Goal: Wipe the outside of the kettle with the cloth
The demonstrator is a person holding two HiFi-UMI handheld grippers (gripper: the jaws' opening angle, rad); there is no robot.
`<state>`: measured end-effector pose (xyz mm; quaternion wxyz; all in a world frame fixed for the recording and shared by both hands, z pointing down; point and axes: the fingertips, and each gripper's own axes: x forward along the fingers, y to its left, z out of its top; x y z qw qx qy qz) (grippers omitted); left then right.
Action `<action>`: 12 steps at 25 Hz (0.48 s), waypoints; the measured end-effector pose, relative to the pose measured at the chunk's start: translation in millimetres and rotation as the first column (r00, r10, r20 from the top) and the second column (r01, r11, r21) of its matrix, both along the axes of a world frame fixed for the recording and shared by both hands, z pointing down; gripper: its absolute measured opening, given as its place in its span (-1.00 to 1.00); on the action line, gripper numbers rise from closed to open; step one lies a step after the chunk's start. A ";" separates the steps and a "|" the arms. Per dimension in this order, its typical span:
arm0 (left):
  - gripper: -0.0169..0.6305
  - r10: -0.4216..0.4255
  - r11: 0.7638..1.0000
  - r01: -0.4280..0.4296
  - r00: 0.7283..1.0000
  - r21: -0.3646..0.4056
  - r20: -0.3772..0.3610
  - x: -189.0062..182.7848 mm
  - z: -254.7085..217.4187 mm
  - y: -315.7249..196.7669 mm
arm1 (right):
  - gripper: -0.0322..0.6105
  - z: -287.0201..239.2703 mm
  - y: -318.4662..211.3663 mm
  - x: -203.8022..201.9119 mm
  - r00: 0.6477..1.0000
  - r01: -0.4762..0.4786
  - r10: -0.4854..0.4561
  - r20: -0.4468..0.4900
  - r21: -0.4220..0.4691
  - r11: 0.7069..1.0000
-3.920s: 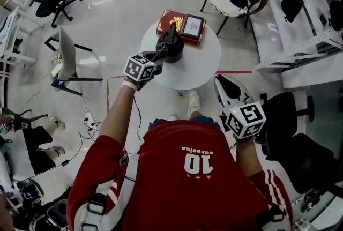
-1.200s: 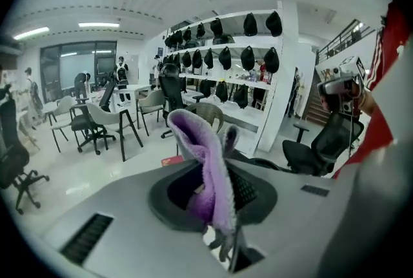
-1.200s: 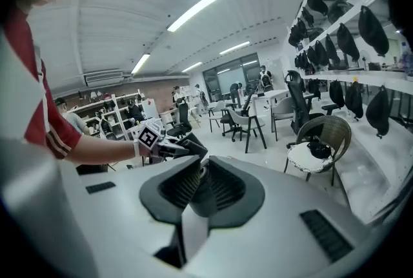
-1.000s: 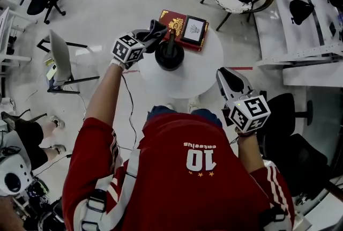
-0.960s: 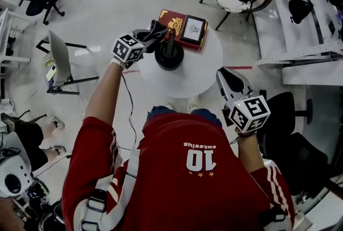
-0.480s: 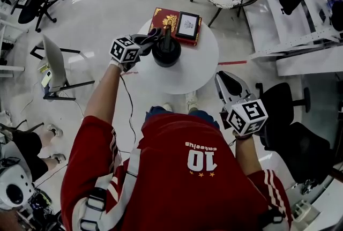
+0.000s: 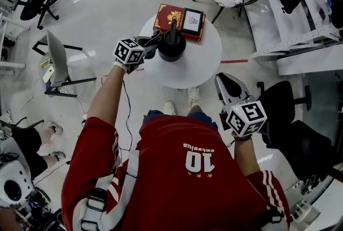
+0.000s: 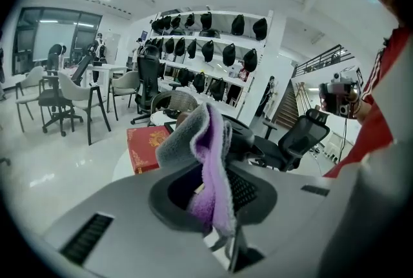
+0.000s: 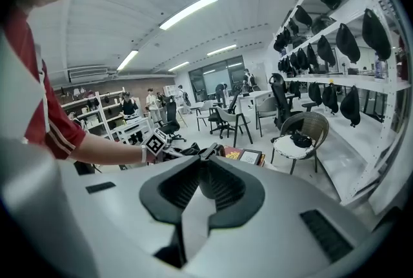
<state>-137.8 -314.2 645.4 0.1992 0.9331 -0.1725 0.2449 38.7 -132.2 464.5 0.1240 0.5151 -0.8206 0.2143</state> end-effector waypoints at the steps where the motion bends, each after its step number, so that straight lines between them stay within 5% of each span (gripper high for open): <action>1: -0.76 0.004 1.000 -0.004 1.000 0.003 0.006 0.4 0.8 3.9 | -0.74 0.4 2.4 -1.7 1.000 0.001 -0.001 0.002 0.001 1.000; 12: -0.76 -0.010 1.000 0.009 1.000 0.010 0.017 4.4 6.8 50.1 | -0.74 -2.2 17.9 -13.1 1.000 0.022 -0.022 0.008 0.020 1.000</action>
